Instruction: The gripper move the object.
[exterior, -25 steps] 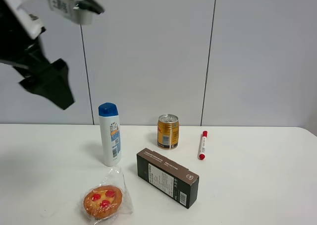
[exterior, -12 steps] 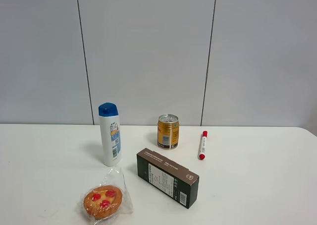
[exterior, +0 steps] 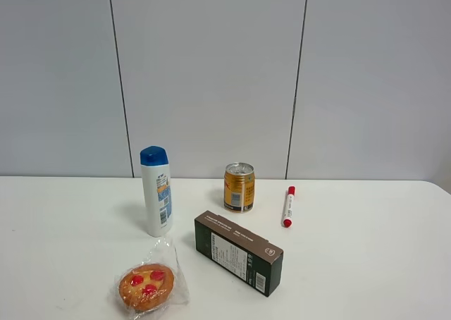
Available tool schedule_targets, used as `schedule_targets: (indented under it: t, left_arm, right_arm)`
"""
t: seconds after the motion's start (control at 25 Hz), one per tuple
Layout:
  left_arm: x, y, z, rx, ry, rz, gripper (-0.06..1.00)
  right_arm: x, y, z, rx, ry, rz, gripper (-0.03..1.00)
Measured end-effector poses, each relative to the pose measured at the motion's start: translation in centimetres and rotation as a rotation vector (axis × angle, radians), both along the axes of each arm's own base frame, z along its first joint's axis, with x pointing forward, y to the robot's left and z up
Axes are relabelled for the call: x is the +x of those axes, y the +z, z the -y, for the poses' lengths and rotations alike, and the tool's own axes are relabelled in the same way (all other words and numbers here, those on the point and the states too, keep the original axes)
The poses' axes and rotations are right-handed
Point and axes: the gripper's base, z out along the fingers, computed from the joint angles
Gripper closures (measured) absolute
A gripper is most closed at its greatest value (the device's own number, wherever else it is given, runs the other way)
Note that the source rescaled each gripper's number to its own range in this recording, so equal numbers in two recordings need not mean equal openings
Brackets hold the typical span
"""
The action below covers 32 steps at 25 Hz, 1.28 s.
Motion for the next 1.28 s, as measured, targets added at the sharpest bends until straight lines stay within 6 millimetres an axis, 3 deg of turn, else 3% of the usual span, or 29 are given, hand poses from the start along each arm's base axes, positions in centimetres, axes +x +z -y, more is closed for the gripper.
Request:
schedule_targets:
  t: [0.2,0.4,0.8,1.28]
  left_arm:
    - [-2.1,-3.4,0.7,-0.077,-0.029,0.055,-0.06]
    - [-3.1,-5.3,1.0,-0.111,-0.042,0.088,-0.06]
    - [-3.1,-7.2,1.1,-0.127,-0.045,0.128,-0.06]
    - [-3.7,-7.3,1.1,-0.132,-0.047,0.200,-0.06]
  right_arm:
    - [0.0,0.0,0.0,0.000,0.000,0.000,-0.03]
    - [0.0,0.0,0.0,0.000,0.000,0.000,-0.03]
    - [0.0,0.0,0.0,0.000,0.000,0.000,-0.03]
    - [0.0,0.0,0.0,0.000,0.000,0.000,-0.03]
